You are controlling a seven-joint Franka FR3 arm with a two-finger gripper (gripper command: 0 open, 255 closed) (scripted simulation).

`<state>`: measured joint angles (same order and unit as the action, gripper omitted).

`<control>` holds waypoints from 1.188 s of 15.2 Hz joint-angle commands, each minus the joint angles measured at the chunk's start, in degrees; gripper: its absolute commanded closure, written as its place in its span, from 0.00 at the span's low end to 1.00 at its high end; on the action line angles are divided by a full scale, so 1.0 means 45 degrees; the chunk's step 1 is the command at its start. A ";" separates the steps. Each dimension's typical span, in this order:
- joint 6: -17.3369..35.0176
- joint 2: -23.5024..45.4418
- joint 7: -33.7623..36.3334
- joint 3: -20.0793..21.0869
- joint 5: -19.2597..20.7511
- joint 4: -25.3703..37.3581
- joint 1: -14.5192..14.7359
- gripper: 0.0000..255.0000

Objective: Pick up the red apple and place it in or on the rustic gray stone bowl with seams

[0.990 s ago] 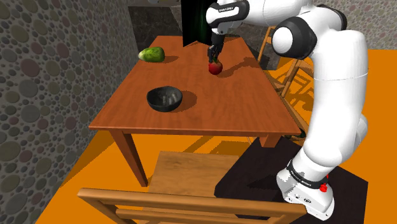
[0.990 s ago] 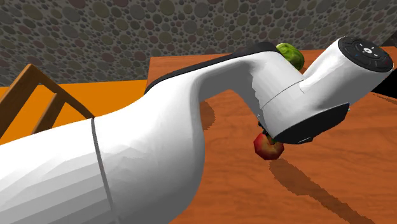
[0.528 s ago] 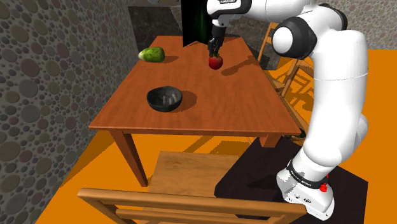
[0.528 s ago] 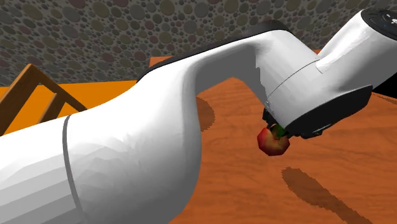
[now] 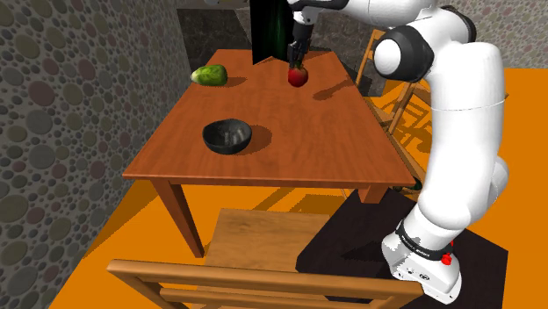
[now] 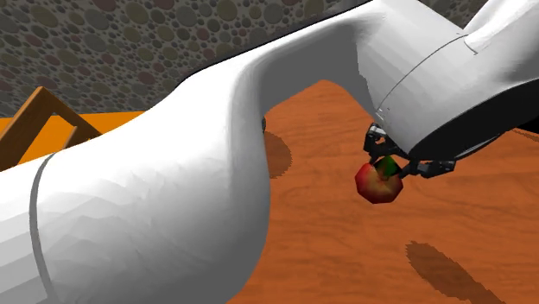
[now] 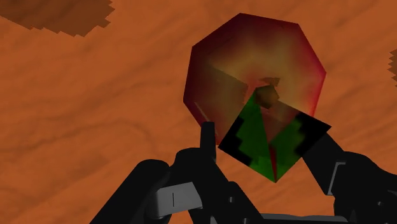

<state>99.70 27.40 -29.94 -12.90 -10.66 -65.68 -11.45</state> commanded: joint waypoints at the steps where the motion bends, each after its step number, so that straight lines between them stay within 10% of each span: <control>1: -0.0393 0.0118 0.0027 0.0001 -0.0019 0.0514 -0.0058 1.00; 18: -0.0002 -0.1920 0.3735 0.0809 0.1160 -0.1598 0.3033 1.00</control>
<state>99.33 19.24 -14.50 -9.60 -5.82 -72.15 1.20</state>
